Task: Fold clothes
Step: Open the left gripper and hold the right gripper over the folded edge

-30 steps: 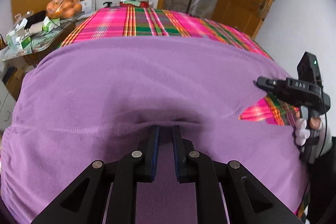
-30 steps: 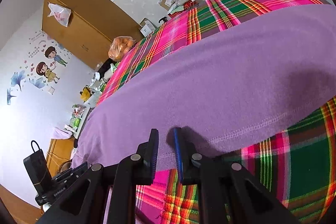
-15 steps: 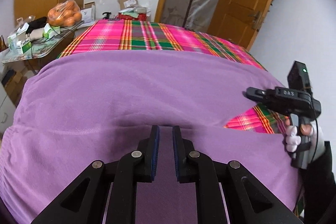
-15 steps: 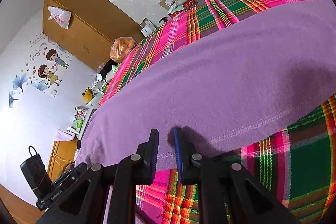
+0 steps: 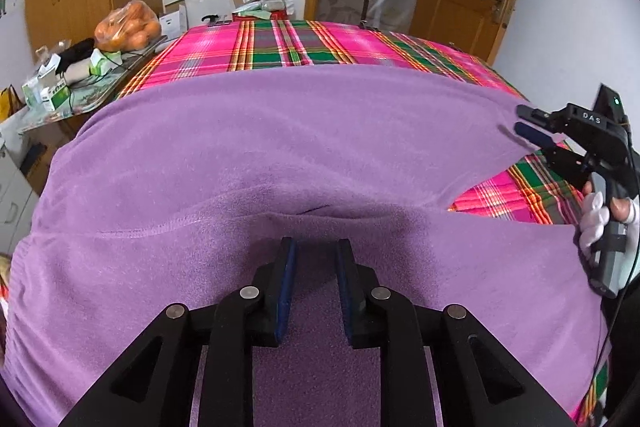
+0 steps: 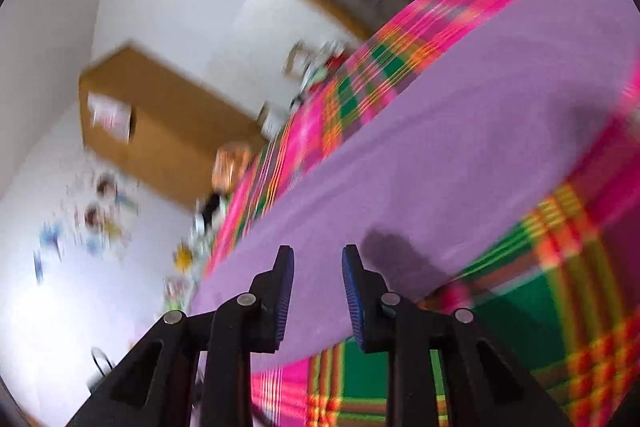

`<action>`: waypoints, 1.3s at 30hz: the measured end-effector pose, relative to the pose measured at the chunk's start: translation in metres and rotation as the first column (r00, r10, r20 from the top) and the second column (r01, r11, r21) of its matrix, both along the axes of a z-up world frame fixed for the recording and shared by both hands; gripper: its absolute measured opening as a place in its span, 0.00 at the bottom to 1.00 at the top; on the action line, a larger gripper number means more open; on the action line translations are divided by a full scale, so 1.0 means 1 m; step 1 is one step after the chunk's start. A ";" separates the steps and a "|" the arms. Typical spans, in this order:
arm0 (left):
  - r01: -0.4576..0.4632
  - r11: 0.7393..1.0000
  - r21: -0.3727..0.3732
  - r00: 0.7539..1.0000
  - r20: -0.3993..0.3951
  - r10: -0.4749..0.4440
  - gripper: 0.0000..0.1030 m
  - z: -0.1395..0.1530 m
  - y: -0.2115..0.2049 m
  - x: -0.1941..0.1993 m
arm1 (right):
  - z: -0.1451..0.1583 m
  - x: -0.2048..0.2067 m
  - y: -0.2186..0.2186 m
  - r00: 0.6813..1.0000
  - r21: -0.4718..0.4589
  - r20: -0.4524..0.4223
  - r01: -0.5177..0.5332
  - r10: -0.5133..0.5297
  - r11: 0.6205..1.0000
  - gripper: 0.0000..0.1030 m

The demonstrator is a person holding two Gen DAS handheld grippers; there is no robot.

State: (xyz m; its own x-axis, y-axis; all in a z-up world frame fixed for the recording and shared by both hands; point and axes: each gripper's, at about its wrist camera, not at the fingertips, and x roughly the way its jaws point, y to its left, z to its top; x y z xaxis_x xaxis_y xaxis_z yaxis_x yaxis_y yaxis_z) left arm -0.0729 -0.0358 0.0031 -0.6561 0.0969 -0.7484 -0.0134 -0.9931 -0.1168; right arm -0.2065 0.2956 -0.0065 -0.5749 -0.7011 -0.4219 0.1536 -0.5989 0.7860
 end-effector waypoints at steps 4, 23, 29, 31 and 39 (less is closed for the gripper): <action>-0.011 1.000 -0.011 1.000 0.001 0.011 0.21 0.000 0.003 -0.001 | -0.007 -0.004 0.015 0.998 -0.038 0.046 0.052 -0.050 0.998 0.24; -0.019 0.996 0.093 1.000 -0.004 0.019 0.23 0.001 -0.008 -0.001 | 0.001 -0.010 -0.018 0.998 0.198 0.039 0.030 -0.039 0.980 0.15; -0.050 0.994 0.101 0.998 -0.035 0.054 0.24 0.005 -0.015 0.011 | 0.001 -0.010 -0.019 0.998 0.214 0.036 0.034 -0.042 0.976 0.15; -0.069 0.996 0.063 0.995 -0.074 0.073 0.24 0.012 -0.018 0.019 | 0.003 -0.010 -0.020 0.999 0.214 0.036 0.032 -0.041 0.976 0.15; -0.180 0.983 0.027 0.976 -0.120 0.182 0.24 0.025 -0.046 0.035 | 0.000 -0.008 -0.016 0.998 0.187 0.045 0.029 -0.038 0.982 0.15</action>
